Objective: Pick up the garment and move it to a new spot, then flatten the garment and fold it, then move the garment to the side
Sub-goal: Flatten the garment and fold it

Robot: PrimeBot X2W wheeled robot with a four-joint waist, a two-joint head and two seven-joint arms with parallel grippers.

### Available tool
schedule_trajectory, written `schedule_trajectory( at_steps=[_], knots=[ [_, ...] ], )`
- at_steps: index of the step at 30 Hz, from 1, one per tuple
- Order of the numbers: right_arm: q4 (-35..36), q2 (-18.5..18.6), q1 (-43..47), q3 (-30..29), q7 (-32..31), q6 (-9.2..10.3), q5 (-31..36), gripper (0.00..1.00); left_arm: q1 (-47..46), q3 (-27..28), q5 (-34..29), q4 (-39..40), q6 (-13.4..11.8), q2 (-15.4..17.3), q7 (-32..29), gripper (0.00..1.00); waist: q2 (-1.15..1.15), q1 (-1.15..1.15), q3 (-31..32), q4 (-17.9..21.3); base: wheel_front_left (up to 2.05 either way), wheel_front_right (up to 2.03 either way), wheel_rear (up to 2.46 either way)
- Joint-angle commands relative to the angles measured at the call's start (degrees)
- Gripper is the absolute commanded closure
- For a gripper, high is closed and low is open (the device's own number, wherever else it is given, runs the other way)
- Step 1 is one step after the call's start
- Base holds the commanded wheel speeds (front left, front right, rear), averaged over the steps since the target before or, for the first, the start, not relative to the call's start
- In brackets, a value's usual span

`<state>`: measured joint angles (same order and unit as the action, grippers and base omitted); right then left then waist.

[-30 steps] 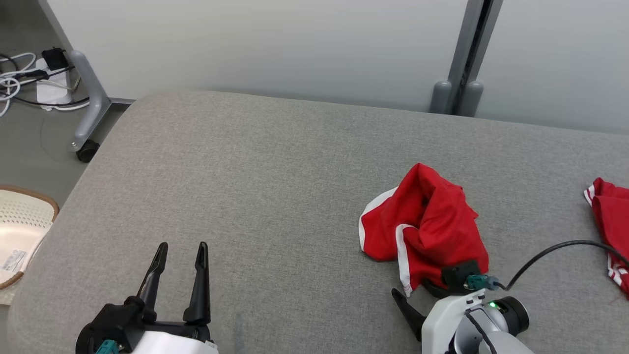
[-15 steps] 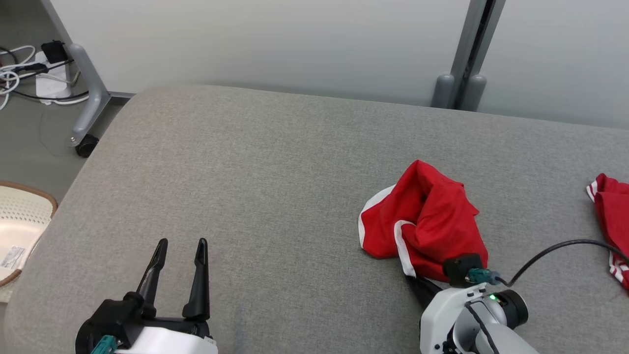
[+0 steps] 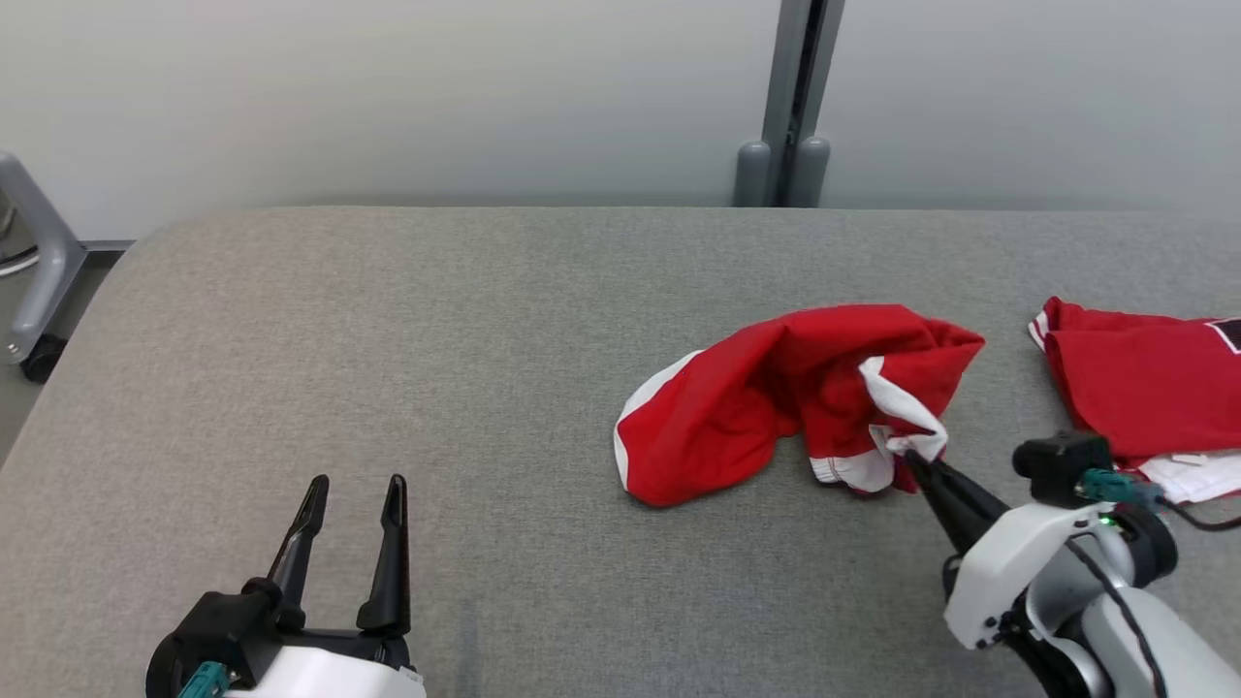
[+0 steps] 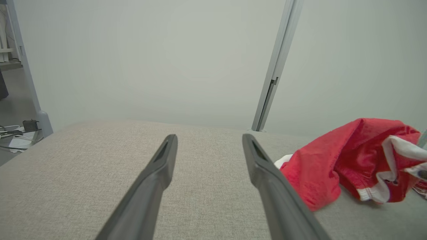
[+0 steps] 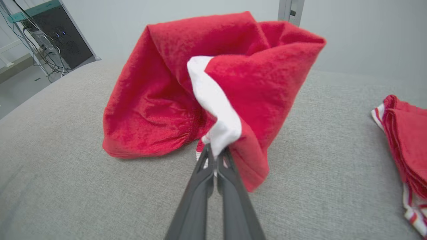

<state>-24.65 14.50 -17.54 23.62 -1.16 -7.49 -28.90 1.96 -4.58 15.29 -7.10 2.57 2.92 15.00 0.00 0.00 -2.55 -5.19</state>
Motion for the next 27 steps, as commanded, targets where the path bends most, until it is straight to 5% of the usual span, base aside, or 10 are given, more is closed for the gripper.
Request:
schedule_trajectory(
  at_steps=[1, 9, 23, 24, 25, 26, 27],
  knots=[
    [2.9, 2.5, 1.5, -1.1, -2.1, -0.01, -0.7, 1.00, -1.1, 0.3, -0.4, -0.1, 0.3, 0.2, 0.2, 0.00, 0.00, 0.00, 0.0, 1.8, 0.00, 0.00, 0.00],
    [14.2, 9.5, 9.2, -7.3, -17.1, -0.01, -3.5, 1.00, -1.8, 0.6, -0.6, -0.5, 0.7, 0.1, 0.2, 0.00, 0.00, 0.00, -0.9, 4.5, 0.00, 0.00, 0.00],
    [12.7, 6.1, 16.6, -13.9, -28.7, -0.01, 0.5, 1.00, -3.3, 0.8, -0.7, -2.1, 1.5, 0.1, 0.2, 0.00, 0.00, 0.00, -1.4, 4.2, 0.00, 0.00, 0.00],
    [11.8, 5.6, 17.0, -14.3, -29.3, -0.01, 1.3, 0.85, -3.4, 0.8, -0.7, -2.2, 1.6, 0.1, 0.2, 0.00, 0.00, 0.00, -1.3, 4.1, 0.00, 0.00, 0.00],
    [11.0, 5.4, 17.3, -14.9, -29.9, 0.00, 2.6, 0.60, -3.3, 0.8, -0.8, -2.3, 1.7, 0.1, 0.2, 0.00, 0.00, 0.00, -1.2, 4.0, 0.00, 0.00, 0.00],
    [10.3, 5.0, 17.3, -15.6, -30.3, -0.01, 3.6, 0.00, -3.2, 0.8, -0.9, -2.4, 1.7, 0.1, 0.2, 0.00, 0.00, 0.00, -1.1, 3.9, 0.00, 0.00, 0.00],
    [9.6, 4.7, 17.3, -16.4, -30.8, -0.01, 4.6, 0.00, -3.1, 0.8, -0.9, -2.4, 1.7, 0.1, 0.2, 0.00, 0.00, 0.00, -1.0, 3.8, 0.00, 0.00, 0.00]
  ],
)
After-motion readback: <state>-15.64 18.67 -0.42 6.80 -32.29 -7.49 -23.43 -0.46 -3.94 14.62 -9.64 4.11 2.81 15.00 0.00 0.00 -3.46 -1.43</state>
